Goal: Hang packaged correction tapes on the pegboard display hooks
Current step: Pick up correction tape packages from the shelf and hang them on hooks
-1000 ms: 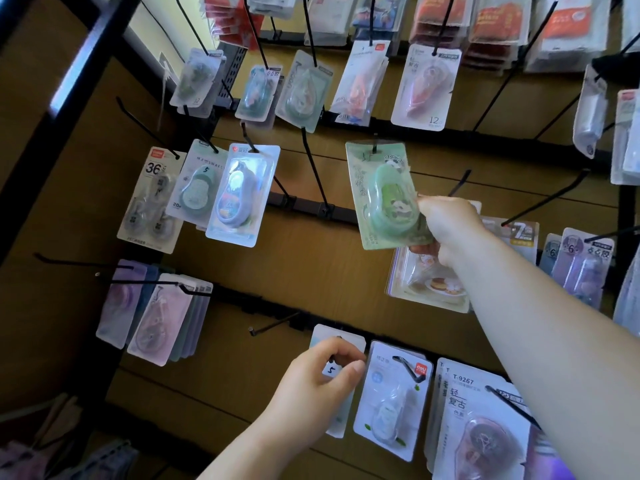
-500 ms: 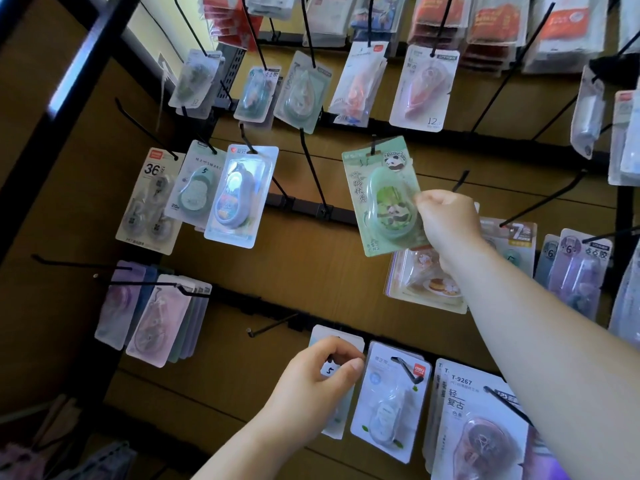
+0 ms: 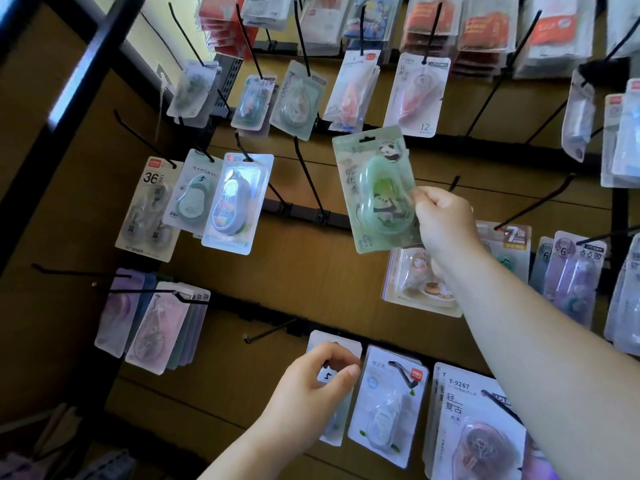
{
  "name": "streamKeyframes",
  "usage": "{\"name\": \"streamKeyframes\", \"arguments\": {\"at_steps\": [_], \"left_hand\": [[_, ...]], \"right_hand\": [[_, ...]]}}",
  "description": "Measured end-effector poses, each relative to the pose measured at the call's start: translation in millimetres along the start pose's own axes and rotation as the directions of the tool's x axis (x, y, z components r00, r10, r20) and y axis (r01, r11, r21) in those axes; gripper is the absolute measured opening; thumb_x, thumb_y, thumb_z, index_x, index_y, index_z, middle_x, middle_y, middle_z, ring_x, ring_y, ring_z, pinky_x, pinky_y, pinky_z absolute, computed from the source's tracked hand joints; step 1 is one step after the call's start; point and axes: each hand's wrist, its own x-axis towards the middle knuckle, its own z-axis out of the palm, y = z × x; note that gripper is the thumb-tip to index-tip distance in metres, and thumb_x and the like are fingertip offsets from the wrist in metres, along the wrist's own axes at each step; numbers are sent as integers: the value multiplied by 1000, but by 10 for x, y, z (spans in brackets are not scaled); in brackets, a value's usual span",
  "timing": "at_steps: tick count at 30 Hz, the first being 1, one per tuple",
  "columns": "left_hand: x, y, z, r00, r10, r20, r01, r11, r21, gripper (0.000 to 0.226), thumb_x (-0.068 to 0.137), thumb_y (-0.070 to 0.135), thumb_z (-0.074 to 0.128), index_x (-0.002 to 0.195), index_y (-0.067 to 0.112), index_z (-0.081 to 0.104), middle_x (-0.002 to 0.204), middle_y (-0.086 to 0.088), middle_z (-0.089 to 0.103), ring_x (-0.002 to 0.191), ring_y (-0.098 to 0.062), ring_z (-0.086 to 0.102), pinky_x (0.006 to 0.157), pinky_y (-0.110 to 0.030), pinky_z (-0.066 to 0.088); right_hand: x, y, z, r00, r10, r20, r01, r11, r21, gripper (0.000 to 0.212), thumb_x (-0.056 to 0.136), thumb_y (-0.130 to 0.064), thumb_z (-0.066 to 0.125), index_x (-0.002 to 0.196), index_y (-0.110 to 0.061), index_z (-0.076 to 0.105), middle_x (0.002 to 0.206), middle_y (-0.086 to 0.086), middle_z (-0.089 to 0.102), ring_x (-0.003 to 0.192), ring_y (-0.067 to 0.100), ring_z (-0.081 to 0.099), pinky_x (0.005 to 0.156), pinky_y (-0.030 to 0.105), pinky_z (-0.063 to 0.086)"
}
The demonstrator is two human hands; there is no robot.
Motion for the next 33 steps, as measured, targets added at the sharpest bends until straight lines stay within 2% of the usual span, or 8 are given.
{"name": "streamKeyframes", "arguments": {"at_steps": [3,9,16,19,22,24,29,33], "left_hand": [[10,0,-2,1000,-9,5,9,1000,12,20,90,22,51,77,37,52,82,15,57,88,-5,57,74,-11,46],[55,42,-77,999,-10,33,8,997,74,18,90,25,50,77,36,58,84,13,65,86,-2,60,77,-13,47],[655,841,-430,878,297,-376,-205,942,265,16,90,23,49,77,25,58,66,13,53,55,0,48,47,-9,36],[1147,1370,-486,847,350,-400,-243,924,295,18,92,24,44,101,21,59,78,15,54,68,-6,48,55,-19,37],[1518,1653,-485,909,284,-305,-156,911,382,37,95,26,39,129,14,48,124,-1,57,106,-18,53,80,-20,37],[1664,1690,-507,945,200,-258,-76,904,422,40,95,27,39,128,6,49,131,-11,54,117,-26,52,89,-27,40],[1674,1609,-593,987,15,-161,8,990,141,21,89,29,53,102,14,61,77,2,59,61,-6,59,36,-13,47],[1723,1547,-605,986,56,-159,-49,998,44,13,87,24,58,78,16,62,72,3,62,37,4,58,35,-10,45]], "right_hand": [[-4,-41,25,999,-1,34,1,1000,-7,24,96,-21,41,95,-19,64,74,-8,58,86,18,59,77,36,54],[16,-47,7,1000,17,-7,-18,997,-78,32,96,-18,39,103,-1,65,90,3,60,88,19,58,79,39,55],[65,-35,-32,1000,-7,17,9,995,-104,31,96,-18,39,97,-3,66,81,1,59,81,18,57,67,33,53],[97,8,-54,998,-20,60,25,997,-77,32,96,-18,38,100,0,64,79,1,59,74,14,57,72,38,55],[130,73,-67,997,-31,75,34,999,-31,28,96,-19,40,104,-7,64,82,-2,59,81,16,58,64,29,53],[154,102,-71,996,-47,80,48,999,-11,27,95,-17,40,102,-7,65,76,-5,56,73,10,55,63,29,53],[212,181,-76,992,-85,98,86,996,-7,28,96,-19,39,99,-8,65,72,-9,54,69,3,51,64,30,52],[238,230,-46,990,-89,109,87,996,21,30,97,-21,38,109,-11,63,84,-4,58,74,4,52,52,15,45]]}}
